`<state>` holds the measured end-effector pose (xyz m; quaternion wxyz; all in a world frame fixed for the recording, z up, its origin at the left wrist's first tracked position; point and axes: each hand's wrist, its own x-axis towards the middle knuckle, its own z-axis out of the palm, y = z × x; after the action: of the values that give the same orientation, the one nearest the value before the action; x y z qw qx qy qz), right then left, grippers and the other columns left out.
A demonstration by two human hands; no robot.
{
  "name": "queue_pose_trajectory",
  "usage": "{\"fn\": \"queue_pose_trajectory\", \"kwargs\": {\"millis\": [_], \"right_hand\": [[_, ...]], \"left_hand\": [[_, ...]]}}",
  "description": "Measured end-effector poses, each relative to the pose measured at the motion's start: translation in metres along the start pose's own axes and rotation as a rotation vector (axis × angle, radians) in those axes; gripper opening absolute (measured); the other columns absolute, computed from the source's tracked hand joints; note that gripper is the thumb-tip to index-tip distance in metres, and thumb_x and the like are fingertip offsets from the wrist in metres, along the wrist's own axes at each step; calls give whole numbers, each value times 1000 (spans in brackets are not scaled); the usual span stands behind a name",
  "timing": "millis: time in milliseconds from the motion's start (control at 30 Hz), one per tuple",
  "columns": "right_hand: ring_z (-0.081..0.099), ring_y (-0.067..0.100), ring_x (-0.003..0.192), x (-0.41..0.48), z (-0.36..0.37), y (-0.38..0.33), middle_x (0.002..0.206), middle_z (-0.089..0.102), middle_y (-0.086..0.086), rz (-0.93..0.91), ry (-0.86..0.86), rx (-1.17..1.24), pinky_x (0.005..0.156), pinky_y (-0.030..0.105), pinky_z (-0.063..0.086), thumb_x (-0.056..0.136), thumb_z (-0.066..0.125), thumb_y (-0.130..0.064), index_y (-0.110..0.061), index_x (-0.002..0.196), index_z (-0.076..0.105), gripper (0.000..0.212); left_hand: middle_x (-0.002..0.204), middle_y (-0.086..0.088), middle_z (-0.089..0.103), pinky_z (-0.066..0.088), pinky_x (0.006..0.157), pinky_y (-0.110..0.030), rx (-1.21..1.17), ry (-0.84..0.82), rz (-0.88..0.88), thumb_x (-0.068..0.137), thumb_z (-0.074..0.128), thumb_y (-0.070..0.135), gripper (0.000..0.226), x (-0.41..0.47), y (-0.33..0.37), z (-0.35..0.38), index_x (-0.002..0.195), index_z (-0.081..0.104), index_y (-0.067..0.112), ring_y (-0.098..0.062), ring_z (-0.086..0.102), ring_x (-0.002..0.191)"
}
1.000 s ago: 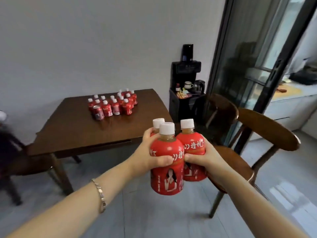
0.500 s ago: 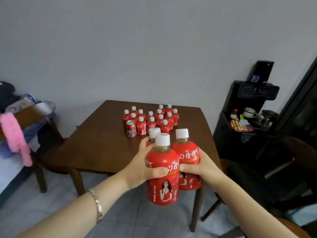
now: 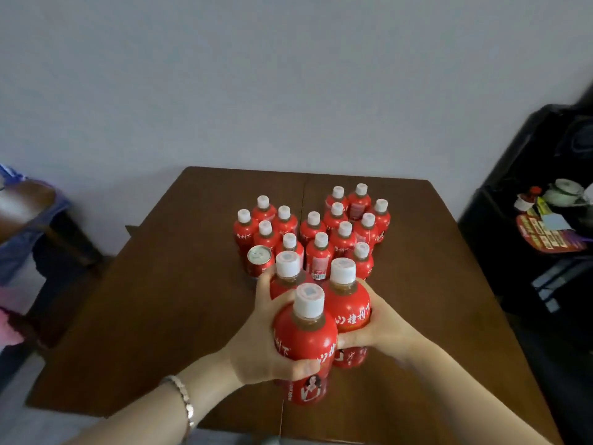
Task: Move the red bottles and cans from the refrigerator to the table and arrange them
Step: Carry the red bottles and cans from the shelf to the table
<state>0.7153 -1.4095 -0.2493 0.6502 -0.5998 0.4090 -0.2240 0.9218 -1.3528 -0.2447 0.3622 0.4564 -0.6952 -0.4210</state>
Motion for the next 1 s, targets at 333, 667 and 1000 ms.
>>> {"fn": "queue_pose_trajectory", "kwargs": {"millis": [333, 667, 1000], "right_hand": [[59, 7, 113, 116, -34, 77, 125, 60, 0, 148, 154, -75, 84, 17, 52, 50, 87, 10, -18, 132, 41, 98], [53, -18, 106, 149, -27, 109, 118, 55, -18, 137, 360, -154, 86, 2, 41, 55, 87, 2, -34, 116, 44, 83], [67, 30, 95, 130, -5, 109, 115, 61, 13, 733, 396, 218, 74, 38, 57, 73, 71, -11, -25, 144, 13, 93]], "left_hand": [[143, 21, -16, 18, 117, -32, 283, -121, 36, 47, 73, 59, 79, 89, -148, -16, 115, 35, 51, -22, 4, 144], [147, 20, -31, 21, 109, -57, 382, -23, 13, 51, 73, 65, 86, 91, -214, 0, 125, 30, 61, -46, 0, 141], [127, 2, 28, 38, 99, -36, 481, 289, -262, 39, 91, 43, 115, 67, -182, 16, 133, 26, 32, -16, 33, 120]]}}
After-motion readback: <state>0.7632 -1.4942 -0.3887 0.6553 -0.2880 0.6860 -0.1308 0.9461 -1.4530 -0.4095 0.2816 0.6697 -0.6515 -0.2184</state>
